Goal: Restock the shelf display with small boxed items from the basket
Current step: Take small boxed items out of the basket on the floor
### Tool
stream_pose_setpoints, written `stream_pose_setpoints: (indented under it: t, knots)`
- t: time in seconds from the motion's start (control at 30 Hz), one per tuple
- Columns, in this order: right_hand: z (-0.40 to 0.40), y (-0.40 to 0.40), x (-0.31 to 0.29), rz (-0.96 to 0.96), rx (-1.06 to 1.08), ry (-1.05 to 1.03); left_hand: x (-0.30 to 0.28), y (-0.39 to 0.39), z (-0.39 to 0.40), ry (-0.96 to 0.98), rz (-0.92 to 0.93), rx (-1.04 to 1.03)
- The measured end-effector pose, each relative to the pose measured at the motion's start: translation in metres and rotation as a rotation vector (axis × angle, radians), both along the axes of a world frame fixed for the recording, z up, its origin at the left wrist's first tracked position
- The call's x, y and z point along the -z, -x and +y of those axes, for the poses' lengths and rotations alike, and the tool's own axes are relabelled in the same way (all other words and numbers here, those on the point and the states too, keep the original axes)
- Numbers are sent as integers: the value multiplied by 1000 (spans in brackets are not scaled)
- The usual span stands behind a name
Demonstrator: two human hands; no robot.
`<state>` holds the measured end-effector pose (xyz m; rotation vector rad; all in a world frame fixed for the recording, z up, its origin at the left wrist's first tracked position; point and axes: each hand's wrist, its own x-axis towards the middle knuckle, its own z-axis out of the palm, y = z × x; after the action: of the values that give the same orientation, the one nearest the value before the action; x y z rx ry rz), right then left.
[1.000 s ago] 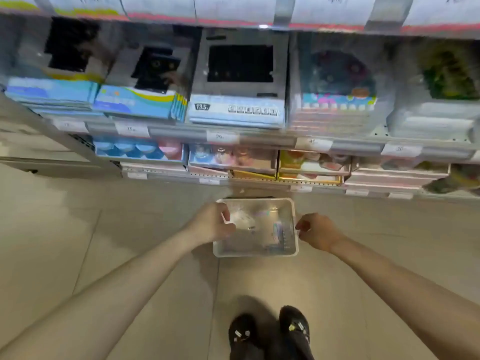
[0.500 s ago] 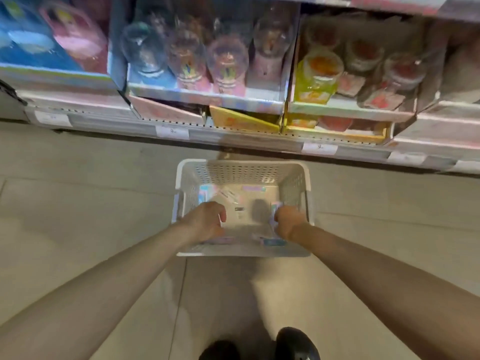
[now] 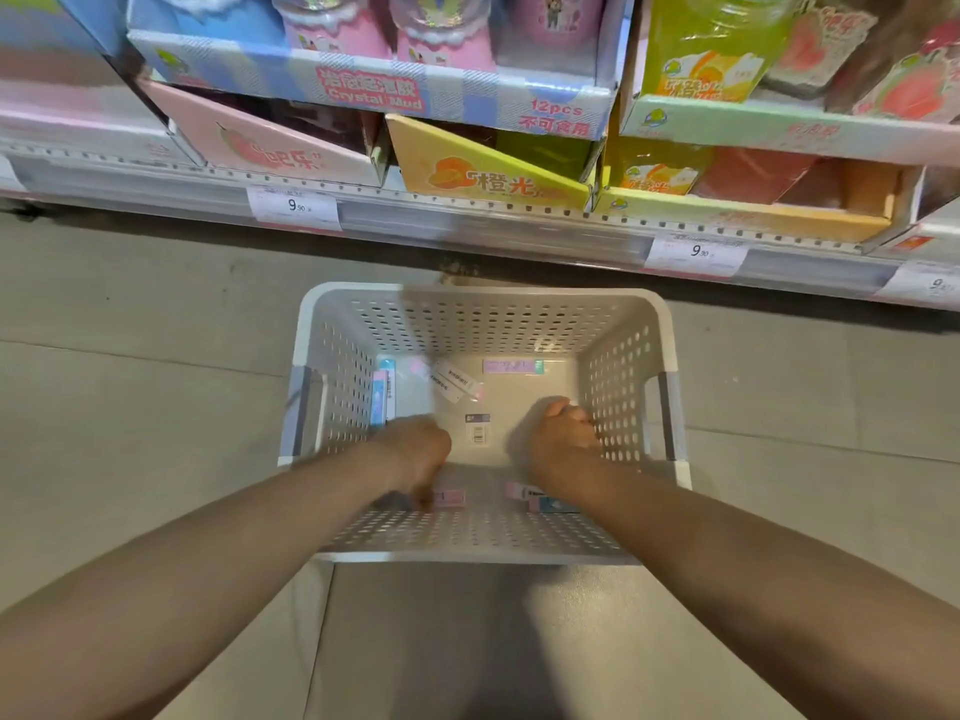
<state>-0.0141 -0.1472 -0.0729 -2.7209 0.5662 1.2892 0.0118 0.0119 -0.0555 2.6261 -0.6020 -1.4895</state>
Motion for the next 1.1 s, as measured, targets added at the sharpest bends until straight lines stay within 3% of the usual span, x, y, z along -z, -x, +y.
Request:
stream_pose_setpoints:
  t: [0.3, 0.5, 0.57, 0.87, 1.1]
  knots:
    - [-14, 6, 4, -88, -158, -108, 18, 11, -5, -27, -94, 326]
    - [-12, 4, 13, -124, -225, -236, 3, 16, -14, 17, -49, 203]
    - [-12, 3, 9, -115, -232, -251, 2, 16, -16, -2, -47, 279]
    - [-11, 13, 19, -209, -351, -79, 7, 13, -15, -54, -45, 265]
    - [-13, 9, 11, -224, -325, -106, -2, 17, -8, -52, -105, -24]
